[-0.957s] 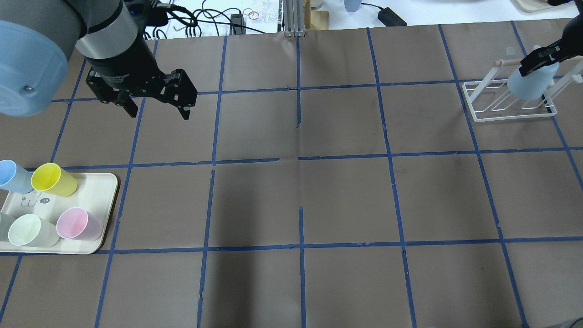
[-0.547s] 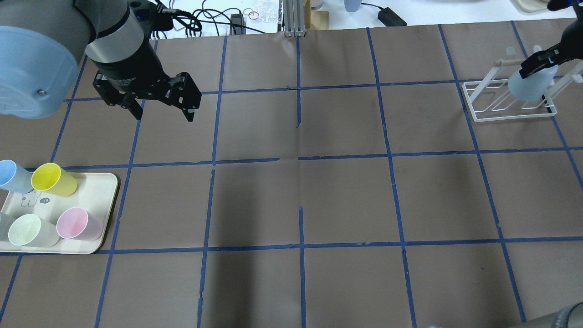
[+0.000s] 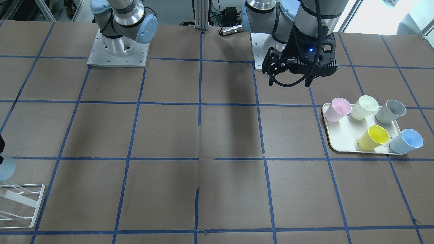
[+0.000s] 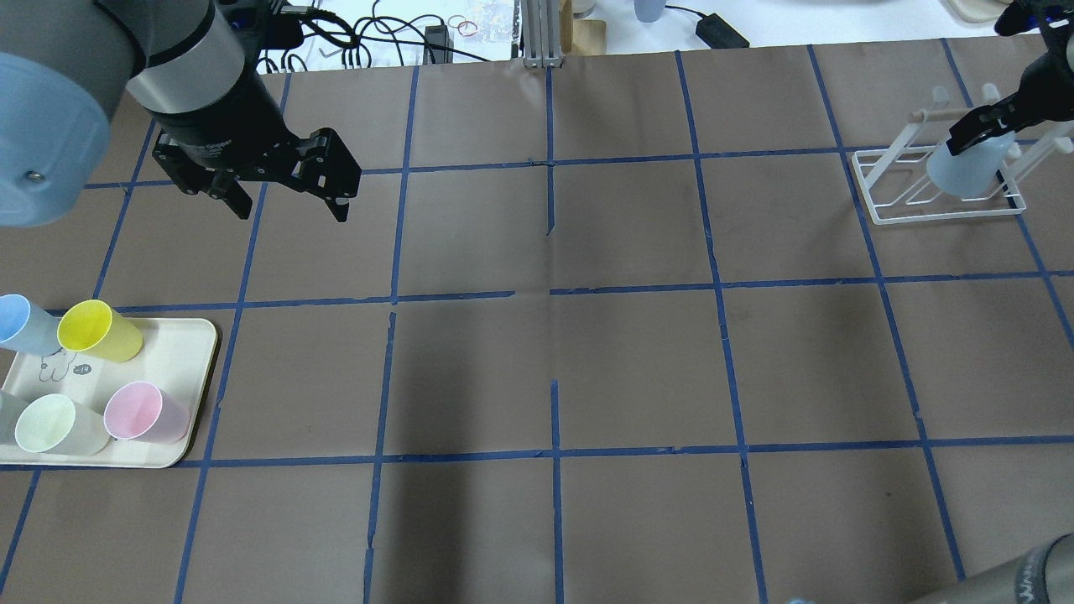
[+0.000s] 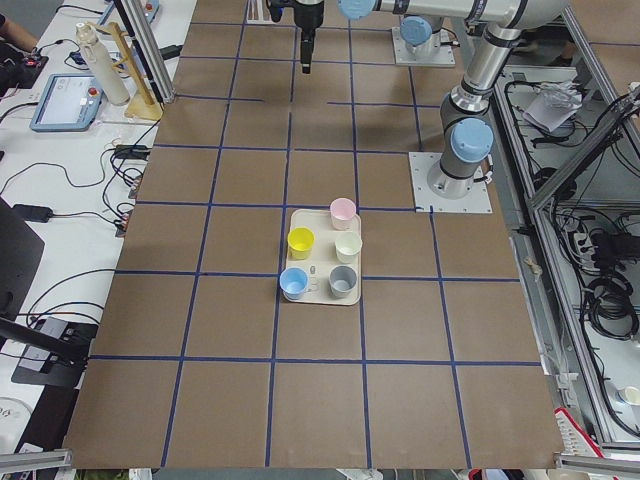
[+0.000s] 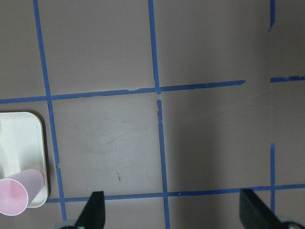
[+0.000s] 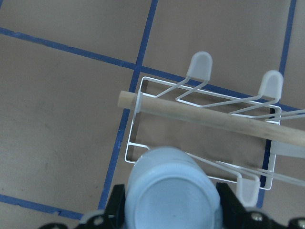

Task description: Transfer IKEA cup to right arm and place on rack

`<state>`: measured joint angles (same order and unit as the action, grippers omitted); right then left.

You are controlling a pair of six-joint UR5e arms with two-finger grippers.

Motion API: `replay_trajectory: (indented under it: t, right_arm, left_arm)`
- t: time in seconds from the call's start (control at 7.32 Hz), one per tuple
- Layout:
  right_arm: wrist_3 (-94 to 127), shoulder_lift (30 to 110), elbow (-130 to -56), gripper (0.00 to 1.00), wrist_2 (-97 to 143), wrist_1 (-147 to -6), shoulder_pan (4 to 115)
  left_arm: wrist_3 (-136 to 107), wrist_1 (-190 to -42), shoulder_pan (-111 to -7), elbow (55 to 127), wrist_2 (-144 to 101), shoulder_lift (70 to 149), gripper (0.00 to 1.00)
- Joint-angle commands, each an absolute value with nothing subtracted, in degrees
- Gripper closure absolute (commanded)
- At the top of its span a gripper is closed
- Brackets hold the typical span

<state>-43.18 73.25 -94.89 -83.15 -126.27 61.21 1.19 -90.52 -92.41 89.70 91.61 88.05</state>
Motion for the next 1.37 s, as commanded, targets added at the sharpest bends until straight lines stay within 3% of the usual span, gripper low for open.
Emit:
replay_trajectory:
  t: [0.0, 0.41, 0.68, 0.82, 0.96, 1.09, 1.23]
  right_arm:
    - [-43.2, 71.7, -94.9, 0.91, -83.1, -126.5, 60.9]
    - [-43.2, 70.3, -95.0, 0.85, -83.2, -126.7, 60.4]
    - [-42.5, 70.0, -95.1, 0.72, -83.2, -126.7, 60.1]
    - [-42.5, 70.0, -95.1, 0.55, -83.2, -126.7, 60.1]
    - [-42.5, 70.0, -95.1, 0.21, -83.1, -126.7, 60.1]
    - [-42.5, 69.6, -95.1, 0.0, -83.1, -126.7, 60.1]
    - [-42.5, 68.9, -95.1, 0.0, -83.3, -126.7, 60.1]
  left_arm:
    - [3.1, -90.6, -90.8, 89.8, 91.3, 86.9, 0.0]
    - [7.3, -89.9, -89.4, 91.1, 90.9, 86.7, 0.0]
    - [6.2, -89.9, -88.9, 91.1, 88.6, 86.7, 0.0]
    - [6.2, -90.1, -89.1, 91.1, 88.7, 86.7, 0.0]
    - [6.2, -90.1, -89.0, 91.1, 89.2, 86.7, 0.0]
    - [6.2, -90.1, -89.0, 91.1, 89.1, 86.7, 0.0]
    - [6.2, -90.2, -89.0, 91.1, 89.1, 86.7, 0.0]
